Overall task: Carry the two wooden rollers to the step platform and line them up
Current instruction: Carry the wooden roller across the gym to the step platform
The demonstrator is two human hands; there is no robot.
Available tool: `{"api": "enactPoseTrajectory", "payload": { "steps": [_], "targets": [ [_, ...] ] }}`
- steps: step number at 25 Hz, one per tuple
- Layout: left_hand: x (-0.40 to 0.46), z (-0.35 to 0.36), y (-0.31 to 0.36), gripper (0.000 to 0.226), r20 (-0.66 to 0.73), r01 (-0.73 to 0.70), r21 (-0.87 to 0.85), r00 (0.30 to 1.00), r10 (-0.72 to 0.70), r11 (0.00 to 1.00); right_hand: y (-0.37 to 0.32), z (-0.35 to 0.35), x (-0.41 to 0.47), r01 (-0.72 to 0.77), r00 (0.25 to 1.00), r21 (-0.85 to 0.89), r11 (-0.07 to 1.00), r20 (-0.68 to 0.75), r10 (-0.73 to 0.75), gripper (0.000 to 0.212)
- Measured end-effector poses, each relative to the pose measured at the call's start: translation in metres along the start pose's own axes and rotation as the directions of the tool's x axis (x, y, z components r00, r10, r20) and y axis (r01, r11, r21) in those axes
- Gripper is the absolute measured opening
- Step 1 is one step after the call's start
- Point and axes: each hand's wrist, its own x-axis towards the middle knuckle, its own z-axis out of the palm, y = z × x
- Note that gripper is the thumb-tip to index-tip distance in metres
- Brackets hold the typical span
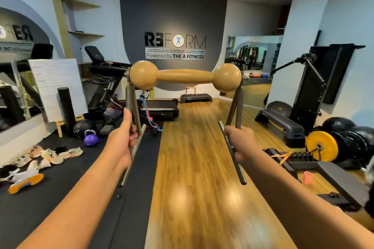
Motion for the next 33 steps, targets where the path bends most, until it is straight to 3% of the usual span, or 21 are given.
{"api": "enactPoseTrajectory", "payload": {
  "steps": [8,13,19,26,31,33],
  "targets": [
    [0.207,0.038,-0.031,0.049,-0.062,0.041,-0.046,0.997,-0.044,0.998,-0.001,0.114,0.182,0.005,0.999,-0.033,0.999,-0.05,-0.007,0.012],
    [0.326,0.084,-0.061,0.049,0.018,0.085,-0.045,0.996,-0.084,0.995,-0.004,0.154,0.3,-0.033,0.995,0.006,0.999,-0.09,0.033,0.003],
    [0.471,0.168,-0.107,0.058,0.027,0.088,-0.016,0.996,-0.087,0.996,-0.007,0.179,0.475,0.065,0.996,0.012,0.998,-0.063,-0.065,0.013],
    [0.629,0.279,-0.121,0.061,0.052,0.016,0.052,0.998,-0.019,0.999,-0.046,0.212,0.677,0.042,0.997,0.027,0.999,-0.067,-0.04,0.012],
    [0.761,0.339,-0.135,0.064,0.057,-0.001,0.077,0.998,-0.003,0.997,-0.056,0.257,0.82,0.078,0.996,0.08,0.994,-0.06,-0.073,0.034],
    [0.811,0.356,-0.141,0.067,0.026,-0.017,0.099,1.0,0.014,0.995,-0.059,0.278,0.862,0.08,0.995,0.078,0.994,-0.059,-0.075,0.03]
  ]
}}
